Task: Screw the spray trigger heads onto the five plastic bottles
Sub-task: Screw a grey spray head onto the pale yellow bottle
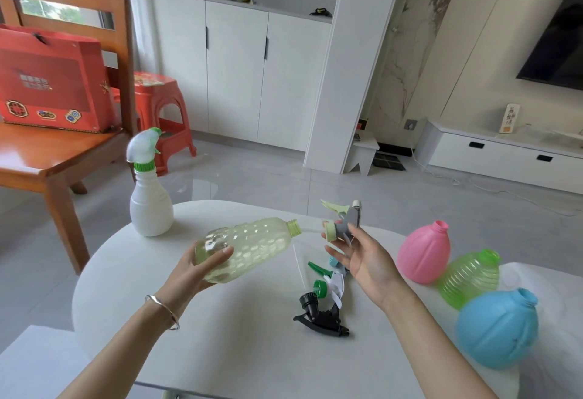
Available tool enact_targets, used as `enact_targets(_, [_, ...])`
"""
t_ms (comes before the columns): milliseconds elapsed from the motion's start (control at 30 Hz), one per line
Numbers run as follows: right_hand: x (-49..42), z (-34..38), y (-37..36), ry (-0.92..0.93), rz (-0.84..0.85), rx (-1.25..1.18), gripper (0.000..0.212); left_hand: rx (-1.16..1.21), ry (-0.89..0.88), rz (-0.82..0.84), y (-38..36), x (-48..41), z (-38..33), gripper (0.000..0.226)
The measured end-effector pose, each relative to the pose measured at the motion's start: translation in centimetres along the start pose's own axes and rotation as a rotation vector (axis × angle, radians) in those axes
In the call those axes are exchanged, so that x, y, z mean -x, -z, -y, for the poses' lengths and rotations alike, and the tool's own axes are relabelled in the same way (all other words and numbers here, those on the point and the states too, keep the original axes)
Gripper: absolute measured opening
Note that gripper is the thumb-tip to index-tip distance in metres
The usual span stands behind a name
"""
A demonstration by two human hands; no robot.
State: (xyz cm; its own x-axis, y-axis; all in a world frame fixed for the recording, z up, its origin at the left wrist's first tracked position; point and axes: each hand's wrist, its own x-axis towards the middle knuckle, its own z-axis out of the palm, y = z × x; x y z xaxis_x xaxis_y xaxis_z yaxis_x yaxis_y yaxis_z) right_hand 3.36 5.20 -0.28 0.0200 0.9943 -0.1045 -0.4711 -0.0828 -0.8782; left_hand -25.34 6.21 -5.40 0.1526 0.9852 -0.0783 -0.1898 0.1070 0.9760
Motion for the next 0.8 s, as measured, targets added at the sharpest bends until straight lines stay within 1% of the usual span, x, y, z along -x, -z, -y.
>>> enact_targets(67, [0.0, -0.4, -0.1, 0.0, 0.01, 0.067, 0.025, -0.022, -0.002, 0.023, -0.8, 0.1, -0.2, 0.082])
enact_targets(167, [0.3, -0.5, -0.3, 0.024, 0.032, 0.147, 0.024, -0.032, -0.004, 0.024, -1.5, 0.1, -0.4, 0.099])
enact_targets(200, [0.4, -0.4, -0.3, 0.047, 0.035, 0.18, 0.022, -0.034, -0.005, 0.027, -1.6, 0.1, -0.5, 0.1])
enact_targets(333, [0.8, 0.2, -0.5, 0.136, 0.006, 0.359, 0.026, -0.04, -0.008, 0.054, -2.2, 0.1, -0.6, 0.093])
enact_targets(400, [1.0, 0.3, -0.5, 0.161, 0.009, 0.414, 0.024, -0.039, -0.002, 0.051, -2.5, 0.1, -0.5, 0.091])
enact_targets(500, [1.2, 0.7, -0.2, 0.188, 0.04, 0.487, 0.022, -0.045, 0.034, 0.067, -2.9, 0.0, -0.3, 0.087])
enact_targets(600, [1.2, 1.2, 0.3, 0.183, 0.105, 0.571, 0.025, -0.067, 0.09, 0.097, -3.0, -0.2, -0.3, 0.076])
enact_targets(667, [1.2, 1.2, 0.5, 0.168, 0.141, 0.588, 0.028, -0.077, 0.113, 0.096, -2.9, -0.2, -0.3, 0.07])
enact_targets(733, [1.3, 1.2, 0.7, 0.173, 0.152, 0.588, 0.026, -0.084, 0.147, 0.102, -3.1, -0.1, -0.5, 0.066])
enact_targets(800, [1.3, 1.3, 0.7, 0.185, 0.142, 0.578, 0.023, -0.092, 0.124, 0.105, -3.4, 0.0, -0.6, 0.071])
